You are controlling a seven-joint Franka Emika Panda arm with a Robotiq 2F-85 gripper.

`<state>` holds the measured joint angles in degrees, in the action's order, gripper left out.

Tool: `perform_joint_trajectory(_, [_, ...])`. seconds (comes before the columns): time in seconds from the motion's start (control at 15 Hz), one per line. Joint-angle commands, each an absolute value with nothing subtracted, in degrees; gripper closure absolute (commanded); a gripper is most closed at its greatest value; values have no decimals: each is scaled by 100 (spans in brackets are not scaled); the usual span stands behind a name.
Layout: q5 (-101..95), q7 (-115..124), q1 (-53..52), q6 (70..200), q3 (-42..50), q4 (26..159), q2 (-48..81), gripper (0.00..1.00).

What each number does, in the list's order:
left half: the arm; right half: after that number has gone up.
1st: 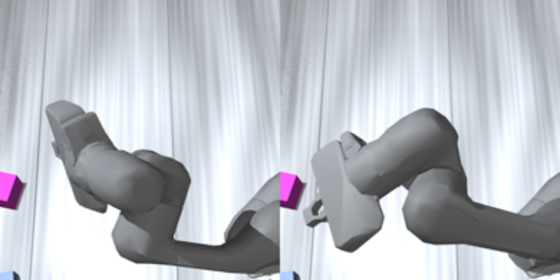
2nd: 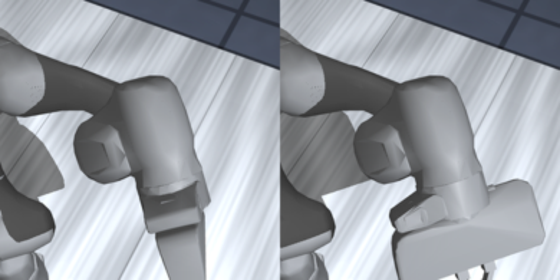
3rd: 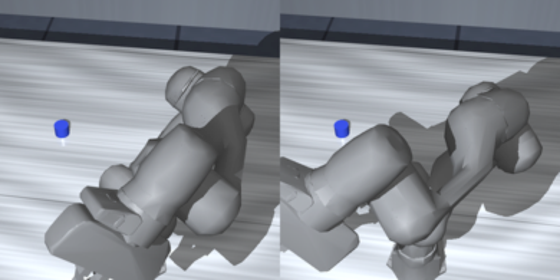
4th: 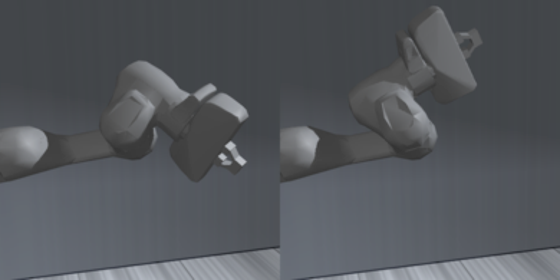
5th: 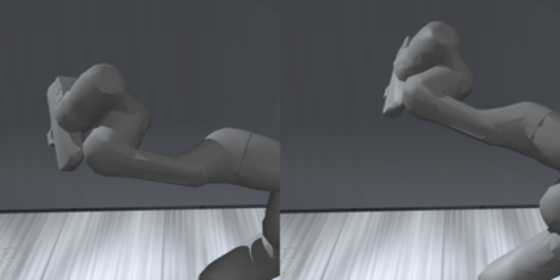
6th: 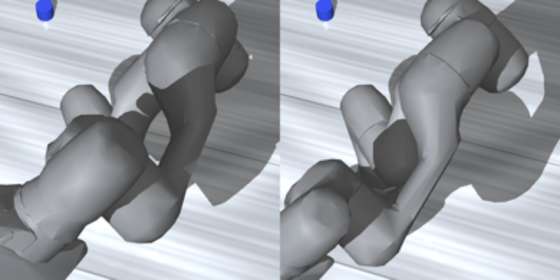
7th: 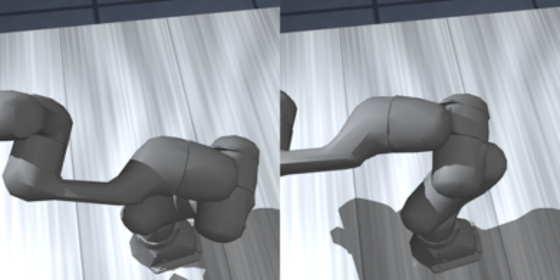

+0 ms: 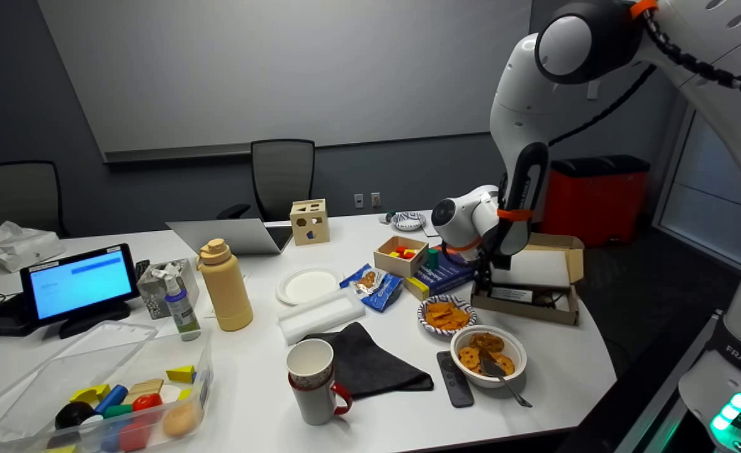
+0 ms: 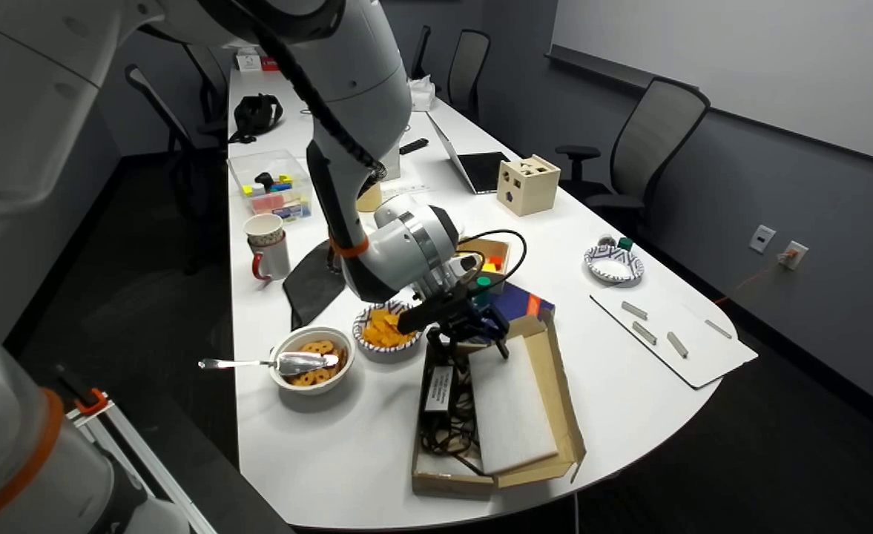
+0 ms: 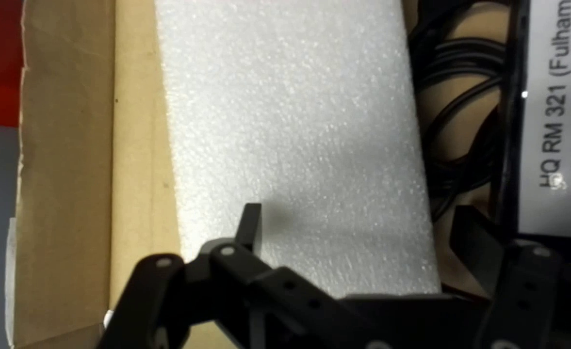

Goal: Open the cardboard box and take the packing foam out of it

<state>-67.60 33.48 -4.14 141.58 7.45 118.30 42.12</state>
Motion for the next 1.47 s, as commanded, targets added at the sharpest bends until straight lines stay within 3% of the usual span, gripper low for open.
perform_joint_trajectory(0.0, [-7143, 3556, -395, 14312, 763, 11959, 4179, 0])
perform_joint_trajectory(0.4, [-7776, 4027, -373, 14257, 723, 11930, 4184, 3])
perform_joint_trajectory(0.47, [-7877, 4123, -364, 14252, 698, 11936, 4194, 26])
perform_joint_trajectory(0.6, [-8041, 4286, -332, 14239, 642, 11957, 4209, 30])
perform_joint_trajectory(0.8, [-8202, 4497, -279, 14238, 559, 11997, 4233, 56])
perform_joint_trajectory(1.27, [-8212, 4746, -185, 14192, 428, 12030, 4076, 98])
perform_joint_trajectory(1.4, [-8116, 4762, -158, 14141, 389, 12031, 3953, 99])
